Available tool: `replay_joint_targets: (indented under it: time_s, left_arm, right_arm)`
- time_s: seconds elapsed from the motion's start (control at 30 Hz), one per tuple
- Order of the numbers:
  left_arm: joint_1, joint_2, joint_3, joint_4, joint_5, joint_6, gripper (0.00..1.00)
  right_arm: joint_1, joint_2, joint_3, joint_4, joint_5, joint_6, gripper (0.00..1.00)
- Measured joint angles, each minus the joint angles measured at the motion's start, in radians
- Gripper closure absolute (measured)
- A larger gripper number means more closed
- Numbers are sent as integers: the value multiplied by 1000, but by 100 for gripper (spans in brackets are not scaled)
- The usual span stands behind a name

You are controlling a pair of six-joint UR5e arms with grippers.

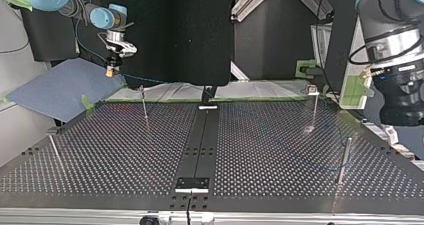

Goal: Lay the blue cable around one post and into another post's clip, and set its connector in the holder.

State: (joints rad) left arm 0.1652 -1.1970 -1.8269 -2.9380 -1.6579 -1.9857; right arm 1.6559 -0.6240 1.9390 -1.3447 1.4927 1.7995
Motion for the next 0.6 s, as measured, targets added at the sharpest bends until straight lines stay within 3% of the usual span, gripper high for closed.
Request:
replay_joint_targets:
  time_s: [0.13,0.37,0.6]
  left_arm:
    - [-5,6,30,-30,30,30,0]
    - [-25,-40,86,-87,86,87,0]
    - [-57,-101,114,-148,90,148,0]
  right_arm:
    - [0,0,0,-1,0,1,100]
    - [0,0,-1,-1,-7,0,100]
    - [0,0,-1,0,-10,2,100]
